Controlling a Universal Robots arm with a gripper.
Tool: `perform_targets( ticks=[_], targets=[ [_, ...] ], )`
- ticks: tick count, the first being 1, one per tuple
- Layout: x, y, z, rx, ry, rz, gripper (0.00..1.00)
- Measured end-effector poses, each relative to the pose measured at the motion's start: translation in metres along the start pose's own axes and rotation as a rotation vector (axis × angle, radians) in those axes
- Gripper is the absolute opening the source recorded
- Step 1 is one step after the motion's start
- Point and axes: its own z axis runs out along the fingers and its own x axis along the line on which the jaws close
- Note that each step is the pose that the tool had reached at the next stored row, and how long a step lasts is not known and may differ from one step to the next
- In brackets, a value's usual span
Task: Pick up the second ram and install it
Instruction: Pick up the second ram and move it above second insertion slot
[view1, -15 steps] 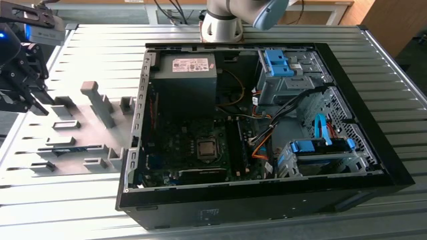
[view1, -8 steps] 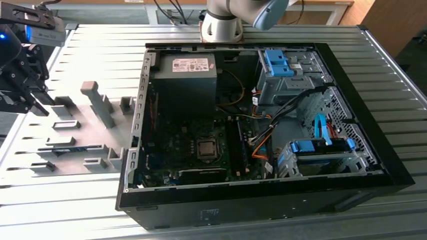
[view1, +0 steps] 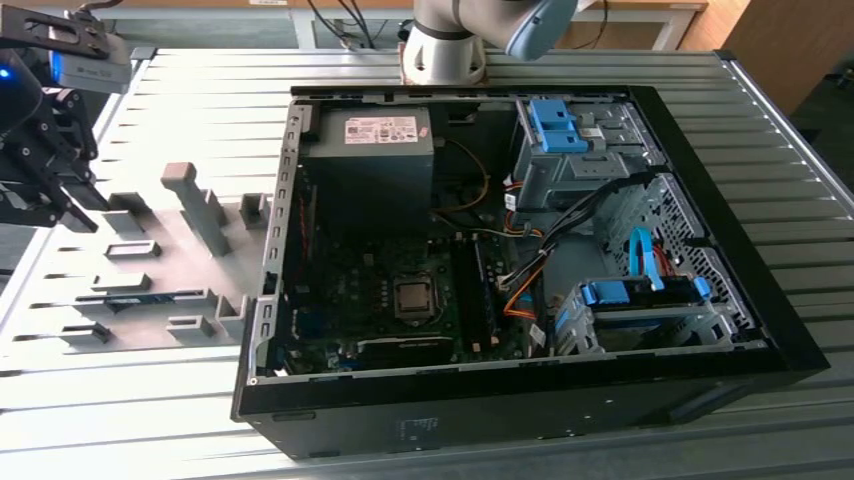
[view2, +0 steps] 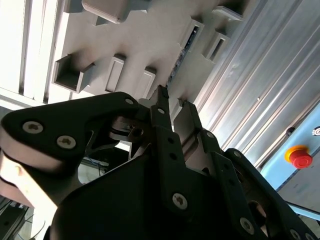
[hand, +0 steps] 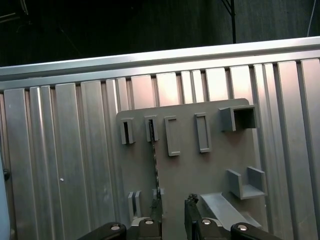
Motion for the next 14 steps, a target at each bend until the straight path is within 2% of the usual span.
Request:
perform_targets(
  ticks=[5,9,14],
  targets=[
    [0.0012,0.0043,0.0048,-0.0022,0.0005,-0.014,0.32],
    [0.0019,0.0046,0.0108,-0.006,0.0012,-0.057,0.32],
    [0.002,0.0047,0.0115,-0.0064,0.0015,-0.062,0.32]
  ],
)
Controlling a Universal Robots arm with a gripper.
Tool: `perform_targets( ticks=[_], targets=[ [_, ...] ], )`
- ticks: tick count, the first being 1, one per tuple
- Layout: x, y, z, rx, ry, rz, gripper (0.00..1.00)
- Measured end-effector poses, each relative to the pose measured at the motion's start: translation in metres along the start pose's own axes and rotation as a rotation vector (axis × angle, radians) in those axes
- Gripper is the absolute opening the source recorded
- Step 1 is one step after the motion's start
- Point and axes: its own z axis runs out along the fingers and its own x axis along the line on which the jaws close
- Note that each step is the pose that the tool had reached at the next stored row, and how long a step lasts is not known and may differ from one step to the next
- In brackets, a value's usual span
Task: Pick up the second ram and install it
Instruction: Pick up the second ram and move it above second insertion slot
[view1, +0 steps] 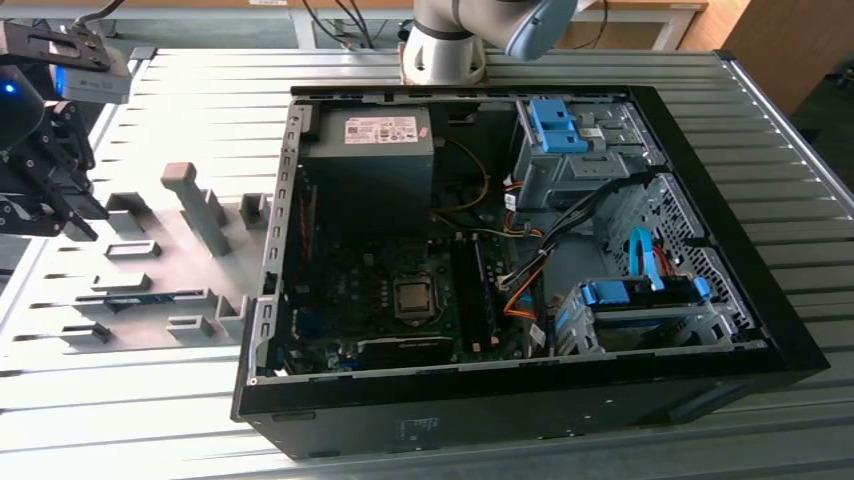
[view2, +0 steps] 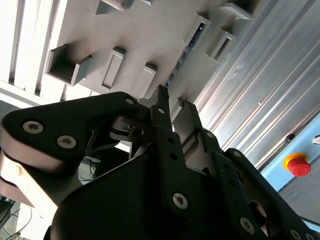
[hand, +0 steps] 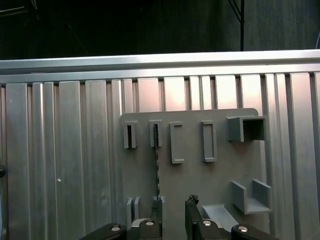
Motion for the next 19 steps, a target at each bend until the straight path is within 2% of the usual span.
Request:
perform_targets(
  ticks=[10,19],
  targets=[
    [0.0001,0.0,0.0019,0.0003,0.0,0.0,0.32],
    [0.0016,-0.0002,0.013,0.0002,0.0001,-0.001,0.32]
  ],
)
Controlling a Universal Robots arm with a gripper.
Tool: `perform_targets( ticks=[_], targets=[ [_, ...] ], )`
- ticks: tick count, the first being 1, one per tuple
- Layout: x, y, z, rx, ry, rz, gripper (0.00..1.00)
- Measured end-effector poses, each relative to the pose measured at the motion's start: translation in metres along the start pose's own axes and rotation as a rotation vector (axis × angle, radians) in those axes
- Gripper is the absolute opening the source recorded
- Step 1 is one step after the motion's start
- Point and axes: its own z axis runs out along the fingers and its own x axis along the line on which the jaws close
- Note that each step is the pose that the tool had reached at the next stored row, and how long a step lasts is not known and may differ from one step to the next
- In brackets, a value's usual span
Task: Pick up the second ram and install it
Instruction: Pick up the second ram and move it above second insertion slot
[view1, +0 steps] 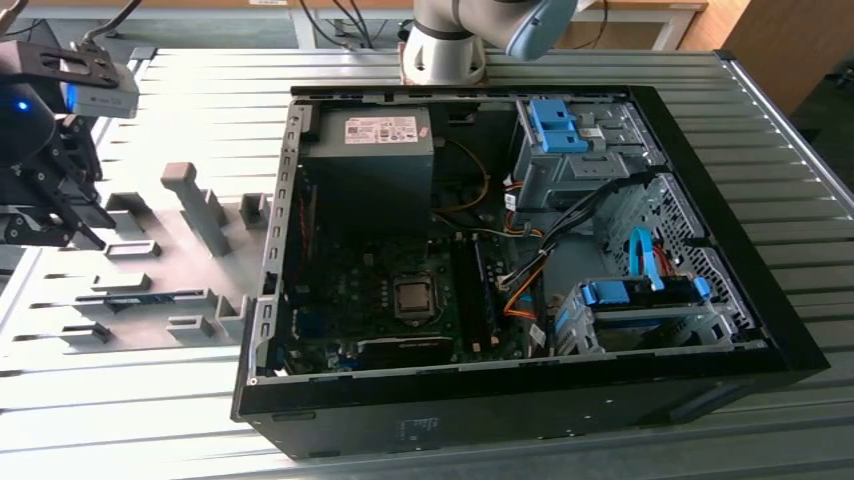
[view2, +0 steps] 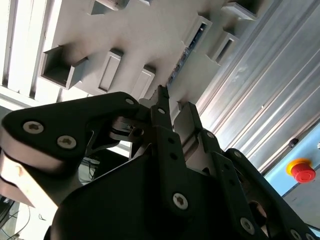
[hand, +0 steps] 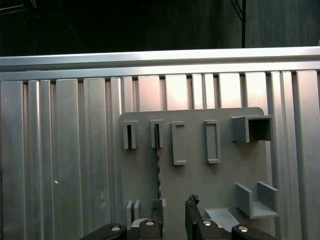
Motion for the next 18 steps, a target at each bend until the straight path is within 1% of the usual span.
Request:
perform_targets(
  ticks=[5,18],
  targets=[
    [0.0005,0.0,0.004,-0.0002,0.0002,0.0,0.32],
    [0.0006,-0.0001,0.0045,-0.0001,0.0005,-0.002,0.32]
  ],
)
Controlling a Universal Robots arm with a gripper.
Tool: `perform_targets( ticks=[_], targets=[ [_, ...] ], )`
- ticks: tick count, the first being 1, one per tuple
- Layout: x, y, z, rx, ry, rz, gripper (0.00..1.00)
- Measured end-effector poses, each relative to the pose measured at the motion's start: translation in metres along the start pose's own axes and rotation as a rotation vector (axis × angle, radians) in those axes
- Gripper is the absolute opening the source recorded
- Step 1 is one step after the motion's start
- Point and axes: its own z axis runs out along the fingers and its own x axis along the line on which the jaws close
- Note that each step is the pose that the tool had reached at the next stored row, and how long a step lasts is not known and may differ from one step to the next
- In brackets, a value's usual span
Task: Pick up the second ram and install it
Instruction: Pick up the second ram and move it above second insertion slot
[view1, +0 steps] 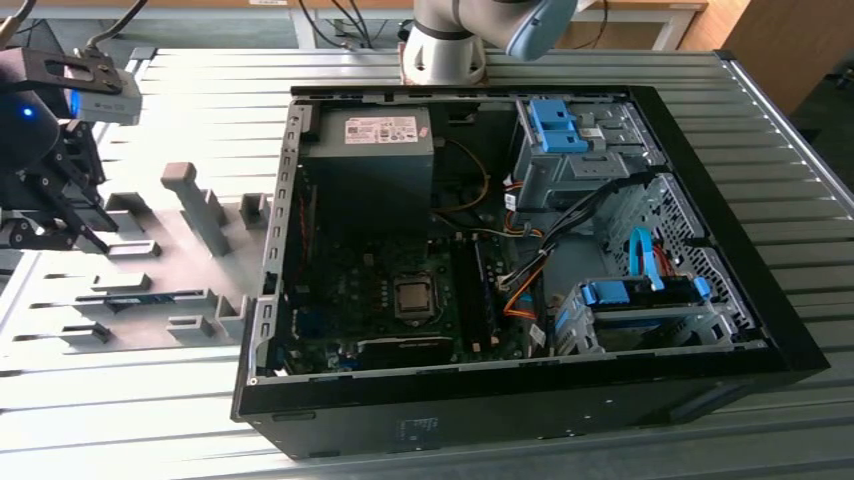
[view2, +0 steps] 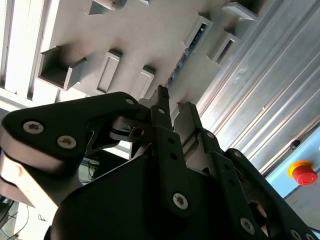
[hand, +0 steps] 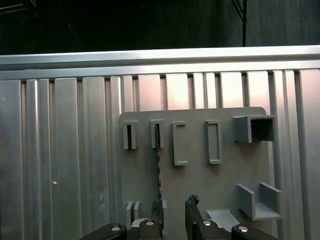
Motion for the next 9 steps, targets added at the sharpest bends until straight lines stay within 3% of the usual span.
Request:
perform_targets(
  ticks=[9],
  targets=[
    [0.002,0.0033,0.0123,-0.0011,0.0004,-0.017,0.32]
  ],
)
